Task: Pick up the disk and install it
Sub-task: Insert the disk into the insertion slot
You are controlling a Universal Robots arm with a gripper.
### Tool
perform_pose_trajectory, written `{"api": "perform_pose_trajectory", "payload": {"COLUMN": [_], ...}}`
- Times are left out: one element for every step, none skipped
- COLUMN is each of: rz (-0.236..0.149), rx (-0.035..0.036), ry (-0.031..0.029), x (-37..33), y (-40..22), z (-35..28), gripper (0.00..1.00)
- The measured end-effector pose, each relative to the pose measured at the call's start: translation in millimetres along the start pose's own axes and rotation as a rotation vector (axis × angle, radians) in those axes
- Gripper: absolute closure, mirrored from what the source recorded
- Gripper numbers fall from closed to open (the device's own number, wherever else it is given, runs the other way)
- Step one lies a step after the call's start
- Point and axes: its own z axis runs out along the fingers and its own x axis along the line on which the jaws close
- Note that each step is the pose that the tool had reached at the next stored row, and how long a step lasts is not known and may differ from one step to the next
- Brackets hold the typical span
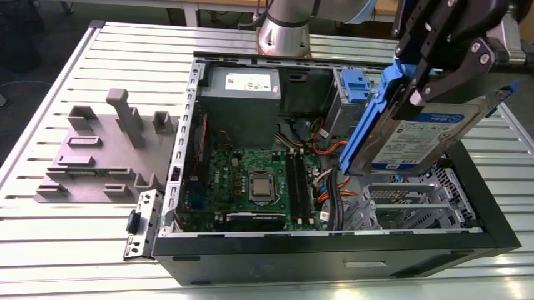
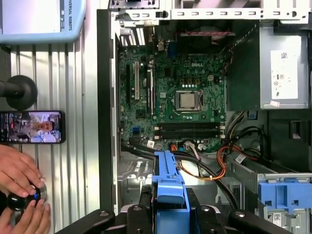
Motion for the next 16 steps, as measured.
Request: {"api": "perform_pose_trajectory", "payload": {"rz": [0.0, 0.0, 0.0, 0.0, 0.0, 0.0, 0.0, 0.0, 0.0, 0.0, 0.0, 0.0, 0.0, 0.0, 0.0, 0.0], "rx": [0.0, 0.0, 0.0, 0.0, 0.0, 0.0, 0.0, 0.0, 0.0, 0.0, 0.0, 0.0, 0.0, 0.0, 0.0, 0.0], "ry": [0.0, 0.0, 0.0, 0.0001, 0.0002, 0.0003, 0.0003, 0.0001, 0.0001, 0.0, -0.0001, -0.0001, 0.0001, 0.0001, 0.0, 0.0001], "x": [0.2, 0.2, 0.3, 0.5, 0.7, 1.1, 1.6, 2.3, 3.1, 3.8, 4.2, 4.5, 4.7, 5.0, 5.3, 5.5], "y": [-2.9, -6.0, -9.0, -11.7, -14.2, -16.3, -18.3, -20.3, -22.5, -24.8, -26.9, -29.4, -31.9, -34.2, -36.2, -38.3], "z": [0.9, 1.8, 2.7, 3.5, 4.2, 4.8, 5.5, 6.2, 6.7, 7.4, 8.2, 9.2, 10.3, 11.5, 12.8, 14.2], "gripper": [0.64, 0.64, 0.64, 0.64, 0.64, 0.64, 0.64, 0.64, 0.64, 0.64, 0.64, 0.64, 0.64, 0.64, 0.64, 0.64]}}
